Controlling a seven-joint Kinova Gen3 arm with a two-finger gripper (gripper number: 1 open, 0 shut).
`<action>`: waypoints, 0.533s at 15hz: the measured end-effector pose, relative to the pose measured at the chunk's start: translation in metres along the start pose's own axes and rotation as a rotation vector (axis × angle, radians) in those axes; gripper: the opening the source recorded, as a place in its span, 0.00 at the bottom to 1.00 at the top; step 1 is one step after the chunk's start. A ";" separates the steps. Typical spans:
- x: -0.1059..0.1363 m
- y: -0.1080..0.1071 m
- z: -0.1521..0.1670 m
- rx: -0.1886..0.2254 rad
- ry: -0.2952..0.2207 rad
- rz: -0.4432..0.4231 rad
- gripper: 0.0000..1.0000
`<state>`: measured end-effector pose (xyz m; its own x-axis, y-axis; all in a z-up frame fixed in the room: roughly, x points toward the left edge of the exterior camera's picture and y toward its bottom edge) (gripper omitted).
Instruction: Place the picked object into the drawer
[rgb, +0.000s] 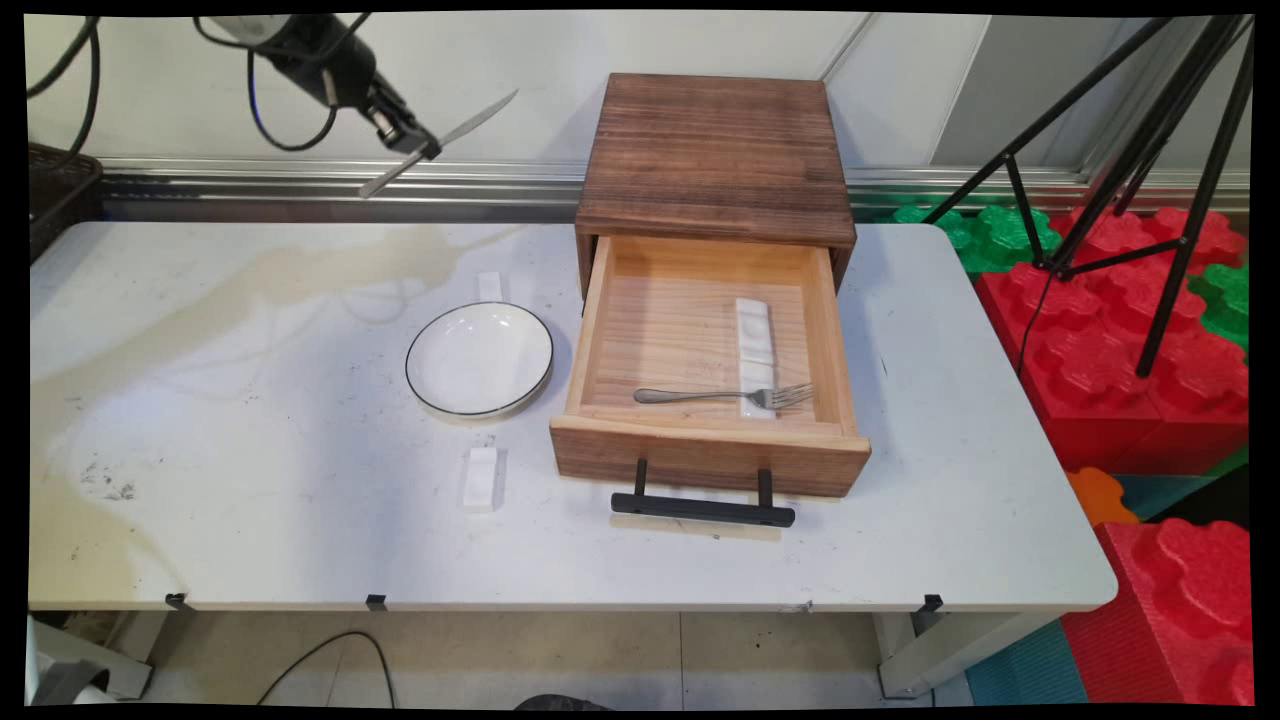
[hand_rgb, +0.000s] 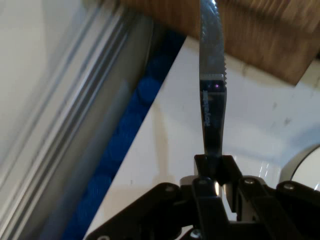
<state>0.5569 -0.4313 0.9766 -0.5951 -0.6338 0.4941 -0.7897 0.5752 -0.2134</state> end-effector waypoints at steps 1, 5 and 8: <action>0.008 0.004 -0.005 -0.002 0.020 0.013 0.00; 0.032 0.020 -0.015 -0.016 0.073 0.064 0.00; 0.049 0.037 -0.020 -0.036 0.107 0.110 0.00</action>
<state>0.5015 -0.4311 1.0098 -0.6572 -0.5081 0.5567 -0.7134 0.6577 -0.2419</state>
